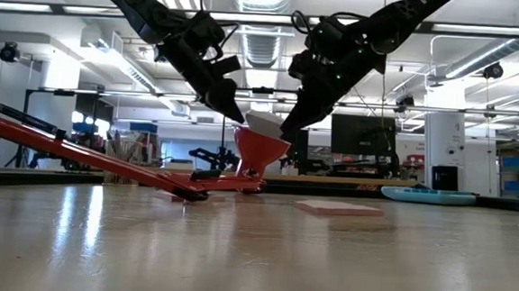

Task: Screw lightbulb
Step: Insert the lightbulb into the red lamp

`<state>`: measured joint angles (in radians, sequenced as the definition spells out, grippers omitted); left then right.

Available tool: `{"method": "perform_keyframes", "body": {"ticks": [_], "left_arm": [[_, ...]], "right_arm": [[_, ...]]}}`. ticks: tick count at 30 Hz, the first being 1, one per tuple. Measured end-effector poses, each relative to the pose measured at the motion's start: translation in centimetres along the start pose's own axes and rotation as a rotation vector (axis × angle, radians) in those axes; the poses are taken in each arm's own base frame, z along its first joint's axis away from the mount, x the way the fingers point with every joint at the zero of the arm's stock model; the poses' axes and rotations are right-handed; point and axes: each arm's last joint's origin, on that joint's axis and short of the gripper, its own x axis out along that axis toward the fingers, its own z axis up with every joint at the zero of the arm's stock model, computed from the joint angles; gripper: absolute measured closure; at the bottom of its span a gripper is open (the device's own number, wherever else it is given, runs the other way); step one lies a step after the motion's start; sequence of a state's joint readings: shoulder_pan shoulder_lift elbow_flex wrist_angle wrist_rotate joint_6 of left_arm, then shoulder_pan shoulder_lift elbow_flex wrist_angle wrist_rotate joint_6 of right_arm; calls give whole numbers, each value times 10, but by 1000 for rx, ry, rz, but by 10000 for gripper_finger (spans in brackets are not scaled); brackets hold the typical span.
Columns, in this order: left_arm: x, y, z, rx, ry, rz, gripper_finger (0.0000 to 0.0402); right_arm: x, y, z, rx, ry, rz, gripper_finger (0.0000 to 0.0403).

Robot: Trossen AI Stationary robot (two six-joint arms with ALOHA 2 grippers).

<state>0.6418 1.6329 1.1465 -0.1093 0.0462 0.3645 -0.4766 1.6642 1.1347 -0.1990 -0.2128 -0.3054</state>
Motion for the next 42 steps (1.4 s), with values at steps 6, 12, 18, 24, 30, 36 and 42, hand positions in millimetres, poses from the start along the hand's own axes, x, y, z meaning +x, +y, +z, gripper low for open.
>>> {"method": "perform_keyframes", "body": {"ticks": [6,12,18,24,30,36,42], "left_arm": [[-1,1,-3,10,40,20,116],[-4,-6,-3,18,53,-42,116],[-3,-11,0,28,30,-56,116],[-3,-10,1,24,16,-42,116],[-3,-6,4,26,22,46,116],[-7,-3,9,23,20,87,116],[-16,-4,6,31,88,96,116]], "right_arm": [[-2,5,-4,20,57,21,152],[-8,-14,-7,4,70,-98,143],[-10,-28,-4,9,-6,-138,139],[-9,-22,-2,11,-29,-72,141],[-6,-10,0,12,-20,-32,138],[-11,-3,1,17,8,-4,144],[-19,-10,0,20,21,-87,136]]}}
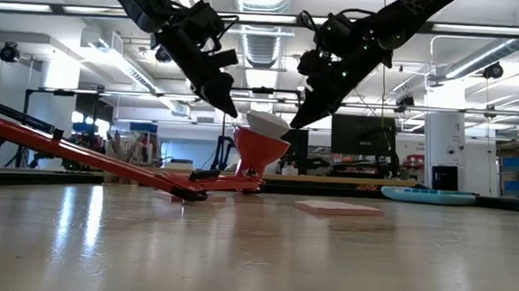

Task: Screw lightbulb
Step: Insert the lightbulb into the red lamp

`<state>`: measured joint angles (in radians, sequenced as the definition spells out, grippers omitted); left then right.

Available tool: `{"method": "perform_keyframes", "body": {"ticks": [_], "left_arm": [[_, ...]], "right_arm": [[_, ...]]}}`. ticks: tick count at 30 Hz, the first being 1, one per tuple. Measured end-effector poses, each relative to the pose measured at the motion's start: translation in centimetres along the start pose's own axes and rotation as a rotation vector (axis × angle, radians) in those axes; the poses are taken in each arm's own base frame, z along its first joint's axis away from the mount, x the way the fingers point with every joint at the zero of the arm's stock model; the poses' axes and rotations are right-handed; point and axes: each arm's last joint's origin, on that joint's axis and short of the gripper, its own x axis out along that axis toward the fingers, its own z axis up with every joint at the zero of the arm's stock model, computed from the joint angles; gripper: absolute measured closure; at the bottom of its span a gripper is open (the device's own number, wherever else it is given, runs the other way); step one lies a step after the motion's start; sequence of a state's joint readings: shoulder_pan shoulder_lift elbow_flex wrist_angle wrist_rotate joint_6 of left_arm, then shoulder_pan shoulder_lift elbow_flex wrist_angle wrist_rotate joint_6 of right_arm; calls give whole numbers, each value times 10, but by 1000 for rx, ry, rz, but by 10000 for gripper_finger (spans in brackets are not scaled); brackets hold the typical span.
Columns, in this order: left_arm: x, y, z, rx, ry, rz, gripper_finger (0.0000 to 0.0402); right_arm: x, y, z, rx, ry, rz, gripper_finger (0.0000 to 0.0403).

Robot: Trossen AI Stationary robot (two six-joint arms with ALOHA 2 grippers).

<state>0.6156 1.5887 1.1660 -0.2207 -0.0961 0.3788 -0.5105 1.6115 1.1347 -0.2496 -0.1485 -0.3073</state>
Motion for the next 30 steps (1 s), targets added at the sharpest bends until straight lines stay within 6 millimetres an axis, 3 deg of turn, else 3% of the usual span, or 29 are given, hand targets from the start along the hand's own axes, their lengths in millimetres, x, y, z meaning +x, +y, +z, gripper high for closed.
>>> {"method": "perform_keyframes", "body": {"ticks": [9,30], "left_arm": [[2,-9,5,-37,-57,-93,116],[1,-5,5,-18,-48,-3,116]], "right_arm": [[8,-11,-4,25,-5,-38,139],[5,10,1,27,-5,64,147]]}}
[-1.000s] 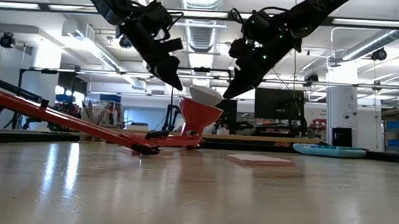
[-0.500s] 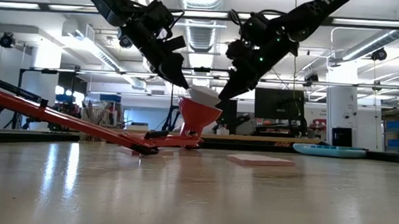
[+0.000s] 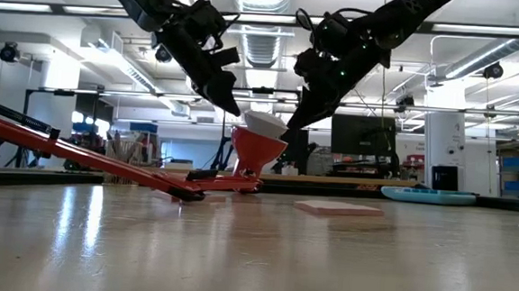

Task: Screw lightbulb
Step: Insert the lightbulb into the red lamp

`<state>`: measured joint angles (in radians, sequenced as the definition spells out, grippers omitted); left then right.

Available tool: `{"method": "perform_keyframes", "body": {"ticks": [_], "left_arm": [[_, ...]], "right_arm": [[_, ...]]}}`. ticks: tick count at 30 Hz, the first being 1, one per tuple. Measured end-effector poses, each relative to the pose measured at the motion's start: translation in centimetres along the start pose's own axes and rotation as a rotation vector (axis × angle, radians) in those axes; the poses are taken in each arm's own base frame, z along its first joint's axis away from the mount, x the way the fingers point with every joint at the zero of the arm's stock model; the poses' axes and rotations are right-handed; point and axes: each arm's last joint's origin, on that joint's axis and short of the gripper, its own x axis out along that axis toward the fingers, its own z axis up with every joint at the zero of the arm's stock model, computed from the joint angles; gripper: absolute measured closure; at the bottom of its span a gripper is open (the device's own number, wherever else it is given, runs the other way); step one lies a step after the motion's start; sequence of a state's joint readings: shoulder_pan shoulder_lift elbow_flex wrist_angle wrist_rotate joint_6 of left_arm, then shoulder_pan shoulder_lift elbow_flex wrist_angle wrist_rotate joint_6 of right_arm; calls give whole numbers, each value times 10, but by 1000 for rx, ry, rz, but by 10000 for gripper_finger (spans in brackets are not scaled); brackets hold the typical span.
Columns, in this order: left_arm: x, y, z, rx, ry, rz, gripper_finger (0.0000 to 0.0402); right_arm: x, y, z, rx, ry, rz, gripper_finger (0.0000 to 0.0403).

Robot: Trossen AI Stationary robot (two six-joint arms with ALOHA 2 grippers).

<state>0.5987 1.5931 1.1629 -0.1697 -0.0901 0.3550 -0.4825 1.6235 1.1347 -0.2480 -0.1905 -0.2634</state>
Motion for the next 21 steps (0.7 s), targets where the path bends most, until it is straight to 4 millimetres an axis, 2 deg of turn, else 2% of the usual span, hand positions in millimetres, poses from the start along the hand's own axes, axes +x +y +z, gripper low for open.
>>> {"method": "perform_keyframes", "body": {"ticks": [7,11,21], "left_arm": [[-7,-12,-5,-39,76,-120,116],[-5,-21,-3,-56,36,-203,116],[8,-23,-2,-70,-6,-167,116]], "right_arm": [[-1,-12,-4,11,27,-92,142],[2,-15,-5,18,22,-101,133],[4,-9,-3,10,11,-65,136]]}}
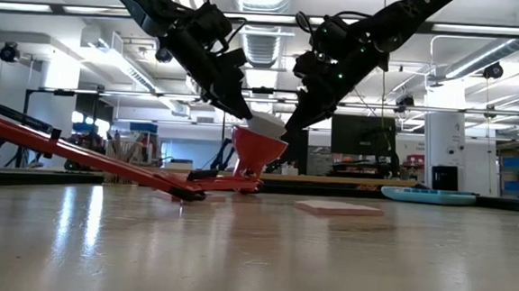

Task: Screw lightbulb
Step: Insert the lightbulb into the red lamp

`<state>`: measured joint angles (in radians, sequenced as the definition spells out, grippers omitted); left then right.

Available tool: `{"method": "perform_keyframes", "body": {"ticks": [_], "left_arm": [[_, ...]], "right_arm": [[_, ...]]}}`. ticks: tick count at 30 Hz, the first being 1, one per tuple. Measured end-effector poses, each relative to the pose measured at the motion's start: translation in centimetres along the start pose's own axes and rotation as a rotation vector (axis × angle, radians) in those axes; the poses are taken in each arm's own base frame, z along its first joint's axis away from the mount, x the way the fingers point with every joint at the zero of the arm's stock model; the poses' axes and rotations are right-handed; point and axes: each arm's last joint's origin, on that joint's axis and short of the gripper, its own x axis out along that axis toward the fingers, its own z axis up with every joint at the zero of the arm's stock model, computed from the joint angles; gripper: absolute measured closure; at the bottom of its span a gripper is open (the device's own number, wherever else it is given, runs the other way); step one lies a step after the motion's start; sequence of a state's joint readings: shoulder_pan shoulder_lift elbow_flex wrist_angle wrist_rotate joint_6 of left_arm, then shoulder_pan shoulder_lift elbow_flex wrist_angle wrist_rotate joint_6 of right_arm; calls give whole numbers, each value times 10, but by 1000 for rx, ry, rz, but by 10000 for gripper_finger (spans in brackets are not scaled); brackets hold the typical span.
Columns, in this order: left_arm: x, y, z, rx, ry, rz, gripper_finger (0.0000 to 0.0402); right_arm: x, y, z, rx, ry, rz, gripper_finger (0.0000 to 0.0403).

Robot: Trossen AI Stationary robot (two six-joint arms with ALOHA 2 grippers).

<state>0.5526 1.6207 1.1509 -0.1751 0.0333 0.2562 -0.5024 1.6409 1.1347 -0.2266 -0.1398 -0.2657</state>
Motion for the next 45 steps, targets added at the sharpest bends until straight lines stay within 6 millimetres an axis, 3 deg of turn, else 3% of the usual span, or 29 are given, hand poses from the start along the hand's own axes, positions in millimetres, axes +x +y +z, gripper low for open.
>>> {"method": "perform_keyframes", "body": {"ticks": [15,32,45], "left_arm": [[-6,7,-2,30,41,74,116],[-15,2,-4,30,65,-40,116],[-27,2,1,13,29,-47,116]], "right_arm": [[1,21,4,-41,4,74,128],[-14,1,4,-22,-17,13,124],[-15,-2,-4,-19,-2,5,134]]}}
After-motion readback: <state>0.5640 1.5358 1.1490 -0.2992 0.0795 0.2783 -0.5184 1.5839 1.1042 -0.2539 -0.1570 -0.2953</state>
